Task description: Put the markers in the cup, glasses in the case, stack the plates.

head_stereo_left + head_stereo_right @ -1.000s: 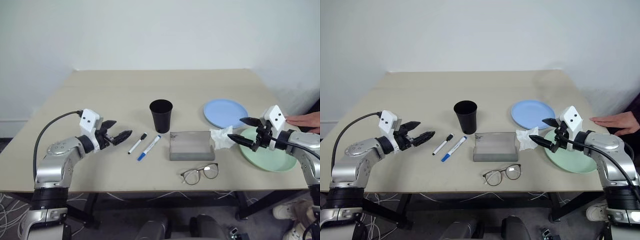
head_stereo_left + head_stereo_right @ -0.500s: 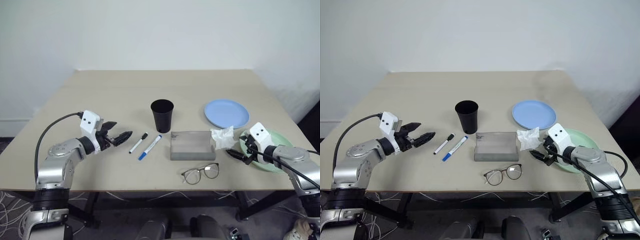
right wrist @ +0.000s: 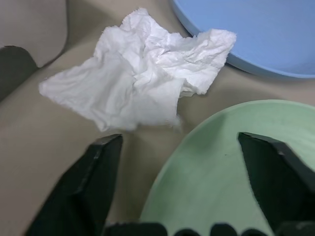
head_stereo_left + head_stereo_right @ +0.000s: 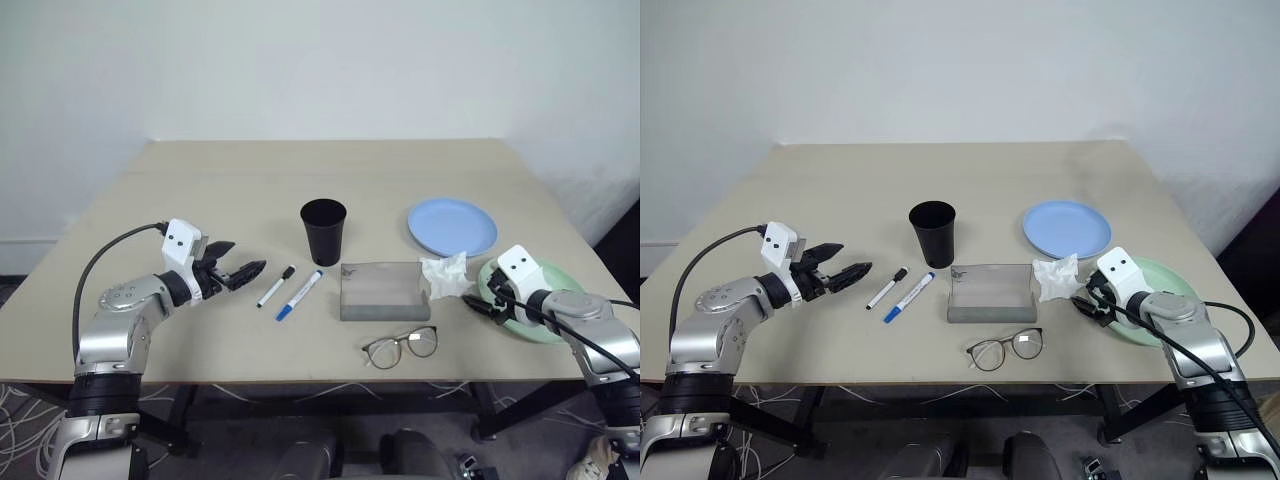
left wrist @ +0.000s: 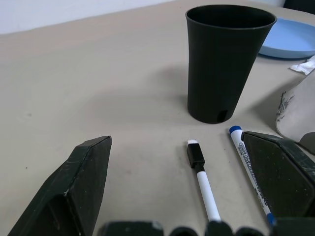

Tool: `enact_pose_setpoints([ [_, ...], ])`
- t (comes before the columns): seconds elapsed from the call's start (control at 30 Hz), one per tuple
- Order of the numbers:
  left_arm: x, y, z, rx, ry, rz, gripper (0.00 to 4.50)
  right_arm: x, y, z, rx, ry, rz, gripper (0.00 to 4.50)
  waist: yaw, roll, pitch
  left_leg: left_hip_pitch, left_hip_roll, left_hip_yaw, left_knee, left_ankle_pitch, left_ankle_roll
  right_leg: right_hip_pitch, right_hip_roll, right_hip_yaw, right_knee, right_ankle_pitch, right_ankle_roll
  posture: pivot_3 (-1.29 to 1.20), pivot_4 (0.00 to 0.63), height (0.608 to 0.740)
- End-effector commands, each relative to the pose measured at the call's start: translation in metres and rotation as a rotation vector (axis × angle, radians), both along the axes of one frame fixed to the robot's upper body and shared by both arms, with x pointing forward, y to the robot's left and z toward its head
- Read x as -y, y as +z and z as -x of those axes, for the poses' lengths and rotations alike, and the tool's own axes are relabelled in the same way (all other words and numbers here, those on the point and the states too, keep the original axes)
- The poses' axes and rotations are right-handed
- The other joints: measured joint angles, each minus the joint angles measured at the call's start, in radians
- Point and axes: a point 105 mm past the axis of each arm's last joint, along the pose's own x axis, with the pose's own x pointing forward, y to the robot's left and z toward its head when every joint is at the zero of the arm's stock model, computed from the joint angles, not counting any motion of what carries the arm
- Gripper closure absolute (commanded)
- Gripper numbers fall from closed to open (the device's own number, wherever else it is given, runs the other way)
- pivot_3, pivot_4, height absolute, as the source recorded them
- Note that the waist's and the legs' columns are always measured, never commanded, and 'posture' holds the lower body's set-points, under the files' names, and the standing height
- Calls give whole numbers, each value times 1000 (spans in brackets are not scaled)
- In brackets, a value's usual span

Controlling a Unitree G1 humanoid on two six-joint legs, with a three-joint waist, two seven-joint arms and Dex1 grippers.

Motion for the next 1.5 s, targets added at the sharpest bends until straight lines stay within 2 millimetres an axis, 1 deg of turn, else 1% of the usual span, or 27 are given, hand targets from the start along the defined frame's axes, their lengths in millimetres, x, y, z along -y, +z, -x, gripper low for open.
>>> enact_pose_setpoints([
  [0.03, -1, 16, -3, 63, -4, -18, 0, 4, 10, -8, 41, -27, 40, 1929, 0, 0, 0, 0, 0, 0, 0, 0, 0, 0, 0, 0, 0, 0, 0, 0, 0, 739],
  [0.1, -2, 16, -3, 64, -1, -19, 0, 6, 9, -10, 34, -36, 51, 2700, 0, 0, 0, 0, 0, 0, 0, 0, 0, 0, 0, 0, 0, 0, 0, 0, 0, 739],
  [0.27, -2, 16, -3, 65, -1, -19, 0, 10, 9, -13, 32, -51, 68, 4392, -1, -1, -1, 0, 0, 0, 0, 0, 0, 0, 0, 0, 0, 0, 0, 0, 0, 739],
  [0.3, -2, 16, -3, 66, -1, -20, 0, 11, 9, -13, 32, -54, 72, 4455, -3, -3, -2, 0, 0, 0, 0, 0, 0, 0, 0, 0, 0, 0, 0, 0, 0, 739],
  [0.37, -1, 17, -4, 67, -2, -19, 0, 14, 10, -14, 29, -65, 79, 4455, -6, -5, -3, 1, 1, 1, 0, 0, 0, 0, 0, 0, 0, 0, -1, 0, 0, 739],
  [0.63, 1, 18, -6, 72, -11, -21, 0, 24, 11, -17, 18, -89, 122, 4455, -4, -6, -4, 0, 1, 2, 1, 0, 0, 1, -3, -2, 0, -1, -2, 0, 0, 739],
  [0.83, 3, 19, -7, 74, -18, -23, 0, 57, 26, -18, -12, -152, 238, 4455, 0, -5, -4, 0, 0, 5, 1, 0, 0, 1, -5, -2, 0, -1, -1, 0, 0, 739],
  [0.9, 3, 19, -7, 75, -19, -23, 0, 64, 35, -20, -2, -149, 282, 4455, 0, -5, -4, -1, 0, 5, 0, 0, 0, 0, -6, -3, 0, -1, -1, 0, 0, 739],
  [0.97, 3, 19, -8, 75, -19, -24, 0, 65, 47, -24, 26, -145, 294, 4455, 0, -5, -4, -1, 0, 5, 0, 0, 0, 0, -6, -3, 0, -1, -1, 0, 0, 739],
  [1.03, 3, 20, -8, 76, -19, -24, 0, 58, 57, -30, 64, -115, 265, 4455, -2, -5, -4, 0, 1, 6, -1, 0, 0, -1, -6, -2, 0, 0, 0, 0, 0, 739],
  [1.1, 3, 20, -9, 77, -20, -24, 0, 46, 66, -38, 116, -73, 227, 4455, -5, -5, -4, 0, 2, 7, -1, 0, 0, -2, -5, -3, 0, 0, 1, 0, 0, 739],
  [1.17, 4, 21, -10, 79, -21, -23, 0, 32, 75, -46, 162, -41, 168, 4455, -6, -5, -4, 0, 2, 7, -2, 0, 0, -2, -5, -3, 0, 1, 1, 0, 0, 739],
  [1.23, 5, 21, -10, 81, -22, -23, 0, 16, 81, -60, 218, -10, 107, 4455, -6, -6, -4, 0, 2, 7, -2, 0, 1, -2, -5, -3, 0, 1, 1, 0, 0, 739],
  [1.3, 6, 21, -11, 82, -23, -22, 0, 4, 84, -72, 258, 10, 73, 4455, -6, -6, -4, 0, 2, 8, -2, 0, 1, -2, -5, -3, 0, 1, 1, 0, 0, 739],
  [1.37, 6, 22, -11, 83, -23, -22, 0, -4, 86, -80, 279, 27, 58, 4455, -2, -6, -4, 0, 2, 9, -1, 0, 1, -2, -5, -3, 0, 1, 1, 0, 0, 739],
  [1.5, 5, 23, -11, 87, -16, -23, 0, -23, 82, -95, 289, 80, 30, 4455, 0, -6, -4, 0, 2, 10, -1, 0, 2, -1, -5, -2, -1, 1, 2, 0, 0, 739],
])
